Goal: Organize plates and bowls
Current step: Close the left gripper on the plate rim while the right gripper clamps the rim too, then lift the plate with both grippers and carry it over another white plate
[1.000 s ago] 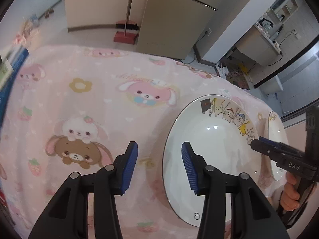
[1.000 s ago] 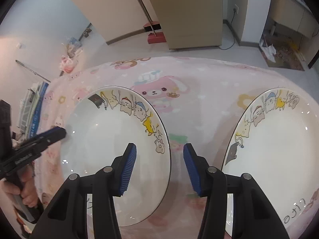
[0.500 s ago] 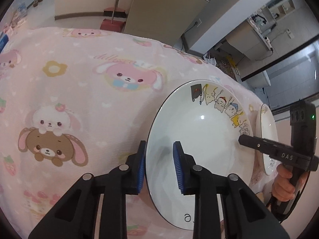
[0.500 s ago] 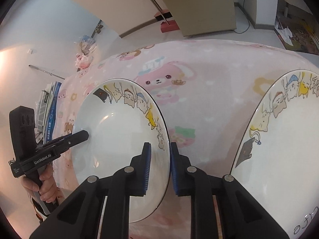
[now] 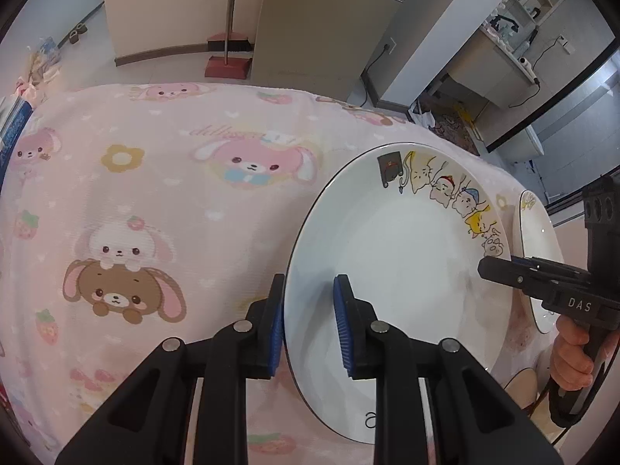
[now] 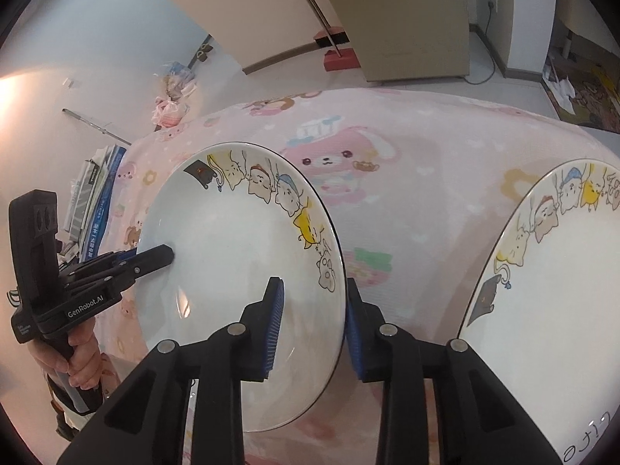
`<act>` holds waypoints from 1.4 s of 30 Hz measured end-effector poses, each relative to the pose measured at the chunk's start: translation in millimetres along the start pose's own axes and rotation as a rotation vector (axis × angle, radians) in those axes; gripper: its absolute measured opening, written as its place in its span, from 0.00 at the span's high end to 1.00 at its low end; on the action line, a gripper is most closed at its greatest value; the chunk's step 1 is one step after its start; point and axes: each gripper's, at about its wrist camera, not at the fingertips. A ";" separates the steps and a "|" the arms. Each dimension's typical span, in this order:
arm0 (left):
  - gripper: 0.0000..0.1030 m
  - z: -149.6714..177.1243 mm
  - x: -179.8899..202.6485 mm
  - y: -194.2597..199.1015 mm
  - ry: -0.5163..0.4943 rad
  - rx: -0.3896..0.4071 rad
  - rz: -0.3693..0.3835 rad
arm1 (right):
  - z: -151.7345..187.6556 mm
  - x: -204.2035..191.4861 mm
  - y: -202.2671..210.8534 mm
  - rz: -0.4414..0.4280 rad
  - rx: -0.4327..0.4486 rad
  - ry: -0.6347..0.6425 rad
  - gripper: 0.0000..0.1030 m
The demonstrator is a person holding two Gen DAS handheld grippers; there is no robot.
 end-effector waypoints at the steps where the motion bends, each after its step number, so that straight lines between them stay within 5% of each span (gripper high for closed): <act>1: 0.79 -0.6 -2.7 0.6 0.009 0.001 0.009 | -0.4 0.8 1.8 -0.018 0.006 -0.006 0.68; 11: 0.79 -3.3 -19.8 6.9 0.063 0.007 0.042 | 2.2 18.4 8.3 -0.103 0.023 -0.066 0.90; 23: 0.79 4.1 2.3 43.7 0.039 0.092 0.057 | 11.7 10.0 64.4 -0.113 0.151 -0.153 0.91; 32: 0.79 19.6 53.8 72.9 -0.020 0.121 0.113 | 55.2 18.2 125.6 -0.070 0.185 -0.181 0.91; 42: 0.79 77.8 105.8 86.1 -0.077 0.103 0.130 | 149.6 45.4 190.7 0.008 0.201 -0.208 0.90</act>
Point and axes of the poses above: each gripper's, at about its wrist camera, not at the fingertips, and y roughly against the way its jaws point, x to its right, z to its underside, and after that the axes turned 3 degrees about x, right-handed
